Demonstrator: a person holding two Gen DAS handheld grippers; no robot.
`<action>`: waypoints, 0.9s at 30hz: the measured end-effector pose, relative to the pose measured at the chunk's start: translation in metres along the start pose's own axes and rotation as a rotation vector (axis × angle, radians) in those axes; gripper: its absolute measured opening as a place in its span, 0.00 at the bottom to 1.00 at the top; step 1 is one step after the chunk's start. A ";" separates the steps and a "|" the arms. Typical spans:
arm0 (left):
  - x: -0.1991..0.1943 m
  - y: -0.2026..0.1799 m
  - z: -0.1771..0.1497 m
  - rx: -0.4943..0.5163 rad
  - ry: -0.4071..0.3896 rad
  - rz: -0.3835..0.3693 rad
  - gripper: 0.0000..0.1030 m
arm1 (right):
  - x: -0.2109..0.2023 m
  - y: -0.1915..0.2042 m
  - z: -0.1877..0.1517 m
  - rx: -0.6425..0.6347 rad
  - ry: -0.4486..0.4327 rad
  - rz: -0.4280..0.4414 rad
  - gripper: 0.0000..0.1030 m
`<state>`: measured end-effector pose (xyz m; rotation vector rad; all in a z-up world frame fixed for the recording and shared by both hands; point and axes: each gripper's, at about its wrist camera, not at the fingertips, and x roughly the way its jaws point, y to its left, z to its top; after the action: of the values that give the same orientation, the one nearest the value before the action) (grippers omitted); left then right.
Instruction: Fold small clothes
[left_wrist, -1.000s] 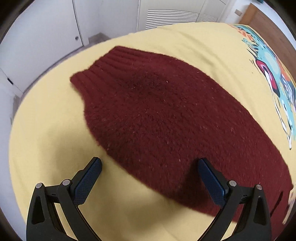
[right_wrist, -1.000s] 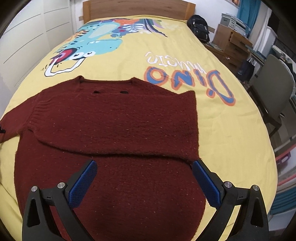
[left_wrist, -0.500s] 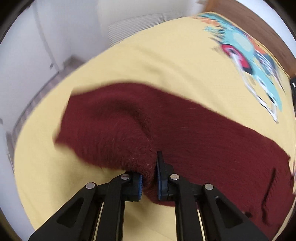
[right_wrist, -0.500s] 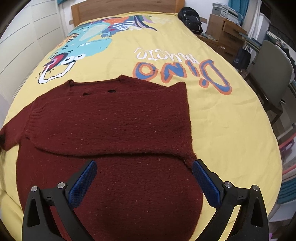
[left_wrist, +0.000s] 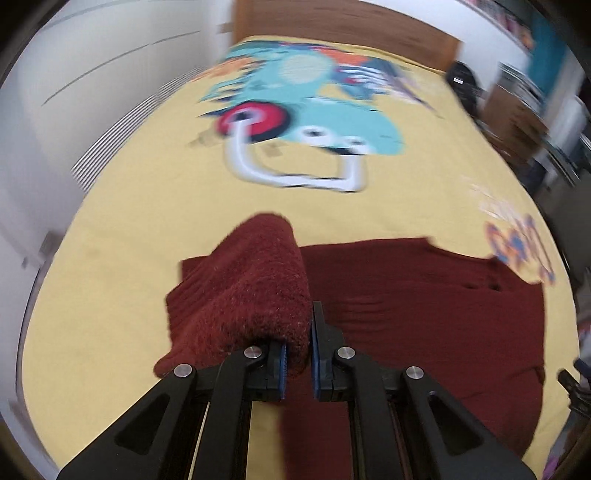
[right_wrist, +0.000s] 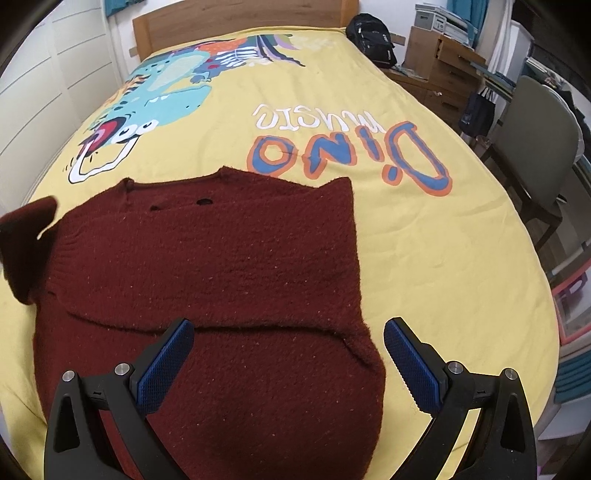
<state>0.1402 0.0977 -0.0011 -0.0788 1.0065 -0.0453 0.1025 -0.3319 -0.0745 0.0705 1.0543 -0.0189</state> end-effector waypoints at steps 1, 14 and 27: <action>0.003 -0.017 0.002 0.025 -0.001 -0.017 0.07 | 0.000 -0.002 0.000 0.006 0.001 0.003 1.00; 0.082 -0.180 0.007 0.245 0.089 -0.137 0.07 | 0.001 -0.029 0.003 0.065 0.017 -0.009 1.00; 0.148 -0.196 -0.041 0.279 0.225 -0.040 0.09 | 0.030 -0.028 -0.024 0.077 0.095 0.008 1.00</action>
<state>0.1842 -0.1108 -0.1306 0.1646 1.2139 -0.2351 0.0956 -0.3580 -0.1137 0.1465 1.1481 -0.0488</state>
